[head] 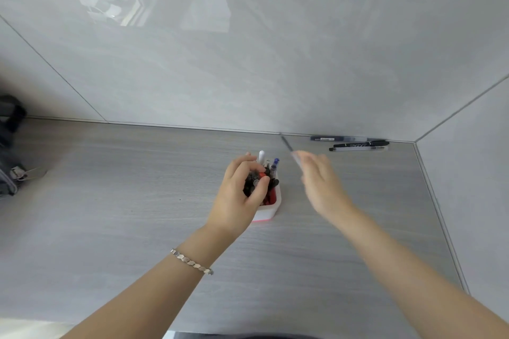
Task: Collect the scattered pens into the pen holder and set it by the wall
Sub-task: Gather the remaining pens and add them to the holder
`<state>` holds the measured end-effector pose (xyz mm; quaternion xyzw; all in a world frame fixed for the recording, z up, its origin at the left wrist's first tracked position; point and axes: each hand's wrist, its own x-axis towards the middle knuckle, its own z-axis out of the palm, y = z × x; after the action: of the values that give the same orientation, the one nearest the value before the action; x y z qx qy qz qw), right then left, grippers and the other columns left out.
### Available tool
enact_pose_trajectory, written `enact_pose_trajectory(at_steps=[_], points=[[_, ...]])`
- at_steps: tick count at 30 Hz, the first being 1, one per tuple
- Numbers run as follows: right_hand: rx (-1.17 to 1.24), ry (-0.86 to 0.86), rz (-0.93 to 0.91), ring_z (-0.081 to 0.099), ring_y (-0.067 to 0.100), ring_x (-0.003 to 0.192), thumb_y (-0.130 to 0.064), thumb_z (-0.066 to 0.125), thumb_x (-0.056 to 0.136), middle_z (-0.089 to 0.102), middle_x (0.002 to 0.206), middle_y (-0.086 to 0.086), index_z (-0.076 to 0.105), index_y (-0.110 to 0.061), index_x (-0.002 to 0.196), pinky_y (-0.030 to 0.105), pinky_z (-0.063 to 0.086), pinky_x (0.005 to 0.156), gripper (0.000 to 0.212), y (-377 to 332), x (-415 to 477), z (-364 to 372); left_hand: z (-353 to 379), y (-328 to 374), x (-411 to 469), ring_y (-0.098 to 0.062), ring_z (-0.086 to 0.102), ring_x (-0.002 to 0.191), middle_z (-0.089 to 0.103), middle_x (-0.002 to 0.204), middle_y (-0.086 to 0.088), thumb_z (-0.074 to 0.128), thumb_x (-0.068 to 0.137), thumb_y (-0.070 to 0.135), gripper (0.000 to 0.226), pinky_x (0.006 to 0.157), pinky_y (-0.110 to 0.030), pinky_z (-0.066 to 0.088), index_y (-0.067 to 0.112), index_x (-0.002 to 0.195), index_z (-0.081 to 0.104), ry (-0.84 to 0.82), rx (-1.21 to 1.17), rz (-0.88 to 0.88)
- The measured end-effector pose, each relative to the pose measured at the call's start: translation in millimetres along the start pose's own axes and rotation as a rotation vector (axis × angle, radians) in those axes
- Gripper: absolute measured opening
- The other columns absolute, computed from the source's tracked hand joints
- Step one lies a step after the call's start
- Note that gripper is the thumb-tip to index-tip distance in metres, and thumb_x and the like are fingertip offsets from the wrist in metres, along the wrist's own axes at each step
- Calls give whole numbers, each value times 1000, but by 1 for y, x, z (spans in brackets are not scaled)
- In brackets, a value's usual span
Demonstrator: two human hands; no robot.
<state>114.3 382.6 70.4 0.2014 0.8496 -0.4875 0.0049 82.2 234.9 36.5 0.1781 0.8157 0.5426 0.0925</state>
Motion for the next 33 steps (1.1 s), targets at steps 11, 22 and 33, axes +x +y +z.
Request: enact_pose_trajectory(at_steps=[11,22,33], points=[[-420,-174,-71,62,1,75,-19,67,78,71,79,-12,69,-34,69,8,43,65,18,-29,-36,-75,1,0,1,12,38,113,46,118,4,54,88,8,15,85,8,22,22,91,51,-30,23,4],[-315,-248,-453,15,14,135,-27,22,86,21,149,8,20,-7,142,24,12,114,59,14,-17,28,-3,-5,2,0,40,117,45,121,15,37,86,39,25,101,-26,35,27,105,50,-127,124,92],[-736,19,214,16,35,141,-12,49,90,22,151,21,21,1,140,45,17,117,59,155,109,-114,-5,-4,3,25,32,106,31,116,29,43,88,29,14,80,8,28,26,102,45,-165,138,65]])
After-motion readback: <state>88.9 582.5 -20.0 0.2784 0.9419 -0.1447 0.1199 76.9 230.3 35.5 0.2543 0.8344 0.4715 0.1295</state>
